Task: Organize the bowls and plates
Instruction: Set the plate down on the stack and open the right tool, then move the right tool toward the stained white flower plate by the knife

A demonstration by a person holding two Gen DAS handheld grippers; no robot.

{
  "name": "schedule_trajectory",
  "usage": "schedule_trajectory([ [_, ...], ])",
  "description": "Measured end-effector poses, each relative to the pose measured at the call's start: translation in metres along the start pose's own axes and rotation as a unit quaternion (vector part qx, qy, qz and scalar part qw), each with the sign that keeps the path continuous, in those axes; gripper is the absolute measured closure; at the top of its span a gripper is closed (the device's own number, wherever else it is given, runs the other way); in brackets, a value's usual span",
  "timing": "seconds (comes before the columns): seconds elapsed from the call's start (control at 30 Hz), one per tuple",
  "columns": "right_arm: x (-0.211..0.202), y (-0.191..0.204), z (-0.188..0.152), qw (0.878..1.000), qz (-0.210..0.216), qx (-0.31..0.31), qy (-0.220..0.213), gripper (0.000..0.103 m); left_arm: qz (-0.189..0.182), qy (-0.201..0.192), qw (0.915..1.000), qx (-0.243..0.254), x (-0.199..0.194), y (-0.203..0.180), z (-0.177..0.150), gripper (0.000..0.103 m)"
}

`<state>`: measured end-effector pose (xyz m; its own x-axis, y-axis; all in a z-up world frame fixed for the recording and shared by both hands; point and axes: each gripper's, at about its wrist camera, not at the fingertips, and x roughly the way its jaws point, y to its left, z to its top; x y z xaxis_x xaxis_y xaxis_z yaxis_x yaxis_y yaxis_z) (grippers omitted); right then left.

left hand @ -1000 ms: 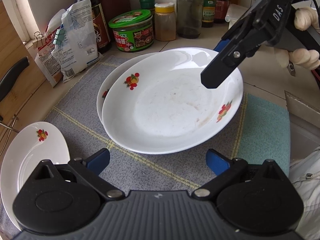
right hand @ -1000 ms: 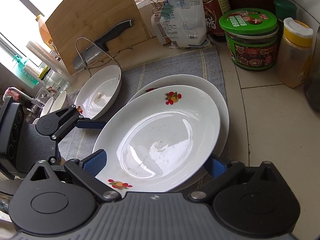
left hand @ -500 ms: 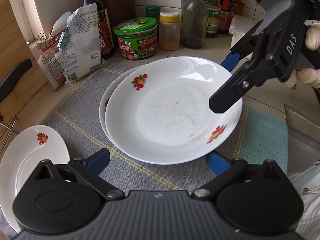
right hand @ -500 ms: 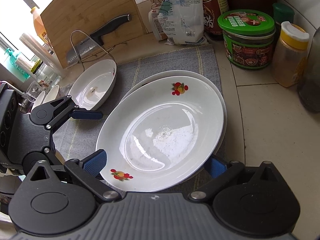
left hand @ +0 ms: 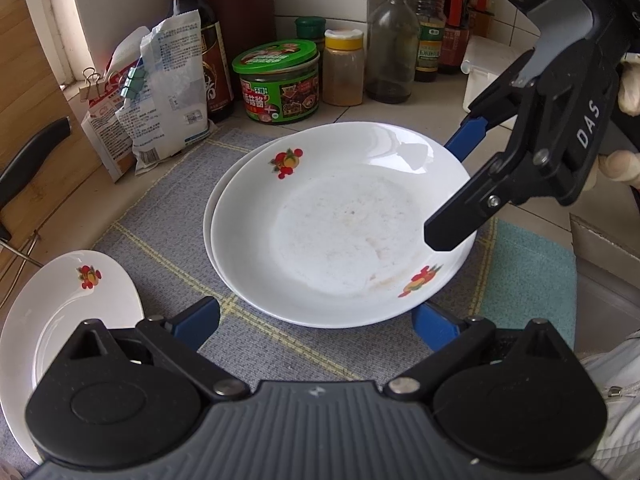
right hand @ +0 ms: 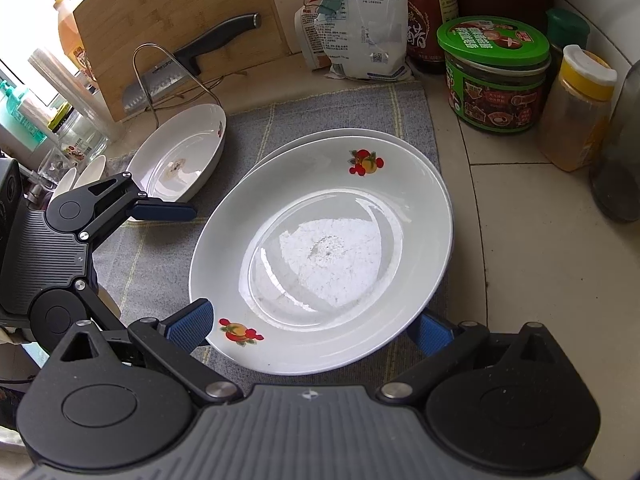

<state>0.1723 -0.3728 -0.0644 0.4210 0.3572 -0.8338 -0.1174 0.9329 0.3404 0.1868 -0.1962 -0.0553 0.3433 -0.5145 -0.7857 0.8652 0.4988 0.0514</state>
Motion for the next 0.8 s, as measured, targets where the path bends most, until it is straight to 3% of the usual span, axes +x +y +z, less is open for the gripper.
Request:
schedule_trajectory([
  [0.5, -0.001, 0.001, -0.006, 1.000, -0.015, 0.003, -0.003, 0.000, 0.013, -0.020, 0.9996, -0.012, -0.012, 0.000, 0.000, 0.002],
  [0.63, -0.012, 0.008, -0.007, 1.000, -0.003, -0.013, -0.025, 0.000, 0.025, -0.034, 0.9990, -0.015, -0.019, -0.002, -0.001, 0.002],
  [0.8, -0.017, 0.023, -0.010, 0.996, -0.041, -0.055, -0.060, 0.000, 0.044, -0.059, 0.9963, -0.046, -0.033, -0.006, -0.007, 0.001],
])
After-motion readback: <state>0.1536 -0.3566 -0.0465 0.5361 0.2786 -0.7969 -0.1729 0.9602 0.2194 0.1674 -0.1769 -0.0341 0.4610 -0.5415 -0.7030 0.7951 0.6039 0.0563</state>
